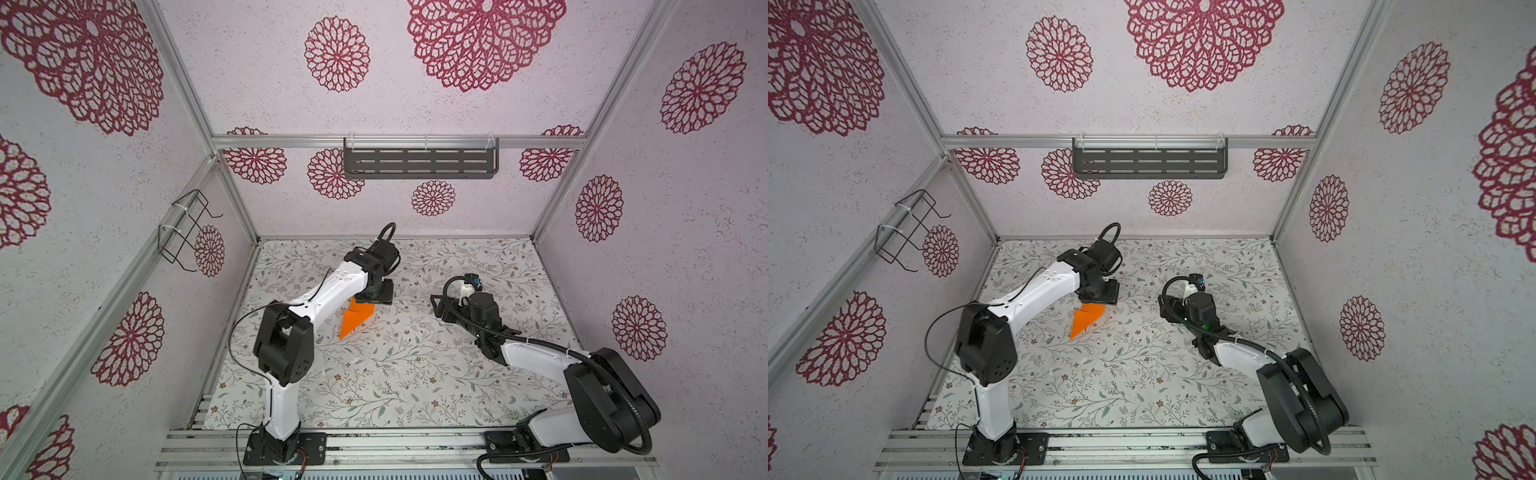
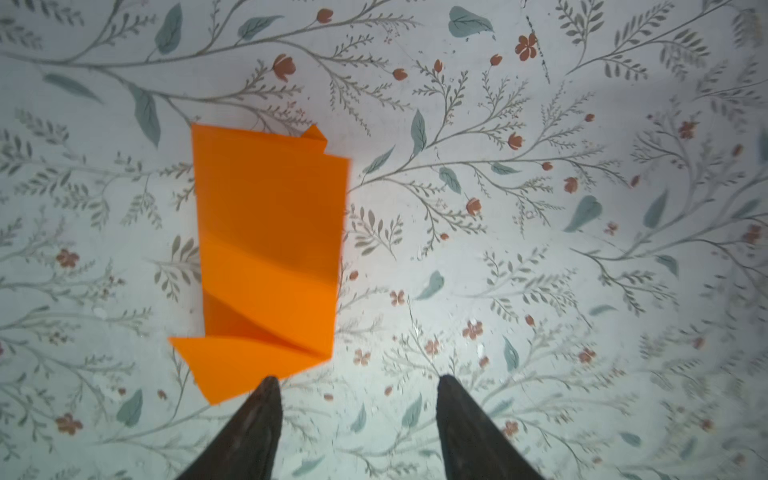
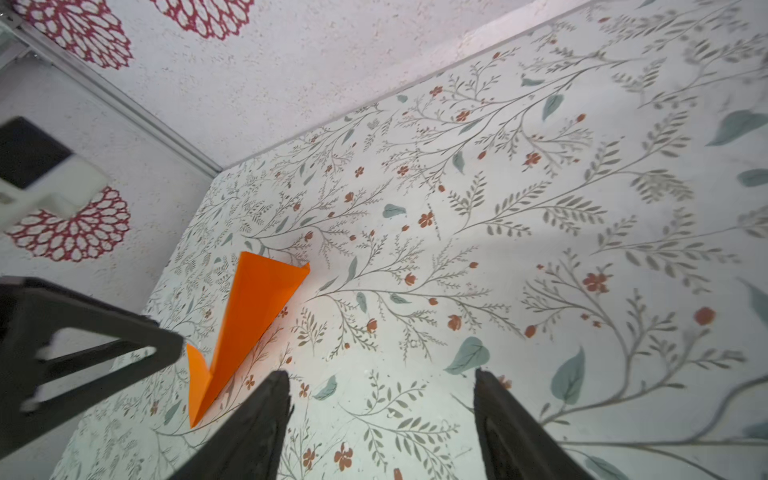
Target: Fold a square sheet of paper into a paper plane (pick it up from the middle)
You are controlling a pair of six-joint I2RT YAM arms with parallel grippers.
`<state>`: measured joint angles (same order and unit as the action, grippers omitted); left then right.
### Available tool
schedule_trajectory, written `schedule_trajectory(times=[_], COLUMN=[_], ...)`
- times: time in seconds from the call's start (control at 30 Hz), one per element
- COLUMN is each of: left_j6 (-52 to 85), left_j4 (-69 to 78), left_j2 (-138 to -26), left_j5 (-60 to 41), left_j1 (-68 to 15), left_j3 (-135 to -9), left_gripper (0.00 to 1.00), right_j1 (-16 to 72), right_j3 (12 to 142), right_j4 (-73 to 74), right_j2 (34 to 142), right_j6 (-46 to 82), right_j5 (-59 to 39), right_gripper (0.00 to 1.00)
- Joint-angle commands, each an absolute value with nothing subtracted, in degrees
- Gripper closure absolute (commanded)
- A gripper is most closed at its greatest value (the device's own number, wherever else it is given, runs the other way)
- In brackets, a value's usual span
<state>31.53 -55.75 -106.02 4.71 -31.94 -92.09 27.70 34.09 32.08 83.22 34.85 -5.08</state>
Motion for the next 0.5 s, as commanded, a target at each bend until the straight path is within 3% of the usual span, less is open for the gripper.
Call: schedule_trajectory(times=[0.0,0.2,0.47], left_j6=[32.0,34.66,33.24], left_j4=[-45.9,-36.89,-33.51], left_j2=[-98.59,-93.16,-98.7], left_j5=[3.17,-0.62,1.61], left_j1=[-28.19,-22.36,-21.22], left_j3=[-81.39,-65.97,-62.78], left_gripper=[0.31,0.29,0.33], right_j1=[28.56,32.74,35.86], right_j3=[36.57,42.07,47.27], right_j4=[37.62,38.84,40.39], right_j2=[86.92,94.7,101.56], right_j6=[37.47,39.3,42.03], right_j5=[-12.83,-16.06,-19.02], right_gripper=[0.27,0.27,0.28])
